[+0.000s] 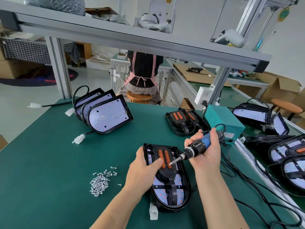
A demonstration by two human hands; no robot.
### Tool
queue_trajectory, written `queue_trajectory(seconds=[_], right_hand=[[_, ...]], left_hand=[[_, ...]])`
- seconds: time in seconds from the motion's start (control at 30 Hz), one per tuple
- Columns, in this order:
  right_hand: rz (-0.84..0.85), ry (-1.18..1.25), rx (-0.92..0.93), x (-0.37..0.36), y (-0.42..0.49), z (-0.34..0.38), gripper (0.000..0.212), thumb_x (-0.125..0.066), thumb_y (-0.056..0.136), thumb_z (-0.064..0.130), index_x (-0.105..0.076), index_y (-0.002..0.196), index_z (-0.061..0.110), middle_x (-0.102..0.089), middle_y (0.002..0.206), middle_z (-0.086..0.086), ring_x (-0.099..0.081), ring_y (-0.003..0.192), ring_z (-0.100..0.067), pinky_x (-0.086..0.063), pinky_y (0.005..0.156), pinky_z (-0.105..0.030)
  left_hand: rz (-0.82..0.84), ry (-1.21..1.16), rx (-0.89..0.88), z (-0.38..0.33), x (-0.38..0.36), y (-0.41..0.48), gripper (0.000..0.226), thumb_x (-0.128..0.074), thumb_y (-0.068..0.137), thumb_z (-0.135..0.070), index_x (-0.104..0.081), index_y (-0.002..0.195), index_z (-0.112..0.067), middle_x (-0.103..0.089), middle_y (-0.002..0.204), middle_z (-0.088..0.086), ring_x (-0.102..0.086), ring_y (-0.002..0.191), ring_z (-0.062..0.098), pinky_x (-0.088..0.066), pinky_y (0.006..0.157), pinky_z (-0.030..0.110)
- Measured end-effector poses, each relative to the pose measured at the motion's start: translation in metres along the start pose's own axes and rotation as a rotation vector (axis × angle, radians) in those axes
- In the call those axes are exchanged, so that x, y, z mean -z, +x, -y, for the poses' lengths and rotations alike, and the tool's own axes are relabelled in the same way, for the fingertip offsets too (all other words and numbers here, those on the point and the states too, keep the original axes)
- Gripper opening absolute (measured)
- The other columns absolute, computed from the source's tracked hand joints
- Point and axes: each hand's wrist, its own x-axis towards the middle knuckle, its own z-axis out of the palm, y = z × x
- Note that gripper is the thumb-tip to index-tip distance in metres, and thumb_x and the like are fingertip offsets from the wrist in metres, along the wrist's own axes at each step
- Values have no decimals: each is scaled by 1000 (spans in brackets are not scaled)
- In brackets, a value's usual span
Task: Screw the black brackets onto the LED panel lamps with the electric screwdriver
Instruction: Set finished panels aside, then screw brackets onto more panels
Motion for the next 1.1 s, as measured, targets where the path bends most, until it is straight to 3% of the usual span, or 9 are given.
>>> queue_trajectory(seconds=[0.07, 0.27, 0.4, 0.53, 0.7, 0.83, 0.97, 1.1], right_hand=[[7, -26, 16, -9, 1, 1, 44, -76, 76, 44, -53, 101, 15, -58, 71, 7, -58, 51, -6, -32, 66, -22], [14, -156, 92, -35, 5, -3, 37, -73, 88, 43, -54, 102, 15, -56, 74, 6, -54, 57, -6, -36, 64, -22], [27, -224, 154, -49, 6, -11, 29, -72, 91, 40, -56, 90, 15, -58, 66, 6, -55, 51, -6, -40, 58, -21], [11, -249, 214, -61, 10, -18, 27, -74, 91, 34, -56, 90, 15, -59, 61, 3, -56, 49, -7, -52, 55, -22], [-3, -378, 316, -69, 20, -25, 28, -77, 90, 34, -54, 90, 16, -56, 57, 3, -57, 47, -8, -53, 54, -24], [9, -558, 382, -74, 26, -31, 29, -75, 90, 39, -57, 94, 17, -57, 57, 5, -56, 49, -9, -50, 54, -24], [57, -632, 424, -80, 27, -40, 33, -75, 89, 36, -57, 104, 14, -57, 59, 2, -56, 50, -11, -53, 60, -28], [107, -705, 465, -87, 25, -47, 32, -74, 90, 35, -56, 107, 15, -58, 58, 3, -56, 49, -11, -53, 62, -28]], left_hand=[[0, -2, 3, 0, 0, 0, 46, -63, 66, -50, -55, 110, -41, -72, 96, -19, -67, 97, 9, -52, 95, 41], [-4, 4, 5, 0, -1, 1, 41, -63, 64, -50, -56, 103, -41, -72, 89, -20, -68, 92, 10, -54, 91, 41], [-3, 0, 4, -1, 0, 1, 35, -63, 64, -48, -56, 97, -43, -71, 85, -25, -68, 90, 9, -55, 89, 41], [-13, 3, -1, -1, -1, 0, 35, -62, 65, -49, -56, 99, -42, -71, 85, -24, -68, 89, 9, -55, 89, 41], [-18, 5, 9, -3, -1, 0, 36, -62, 64, -49, -54, 98, -44, -71, 83, -23, -68, 88, 10, -55, 88, 42], [-17, -3, 20, -2, -1, 0, 35, -63, 63, -49, -54, 96, -46, -72, 83, -21, -69, 87, 11, -56, 87, 42], [-16, 3, 21, -4, -1, -1, 29, -62, 63, -49, -48, 82, -65, -71, 82, -24, -69, 87, 10, -55, 87, 40], [-24, 2, 15, -2, -2, 1, 28, -63, 64, -49, -51, 89, -56, -71, 83, -22, -69, 86, 10, -55, 86, 40]])
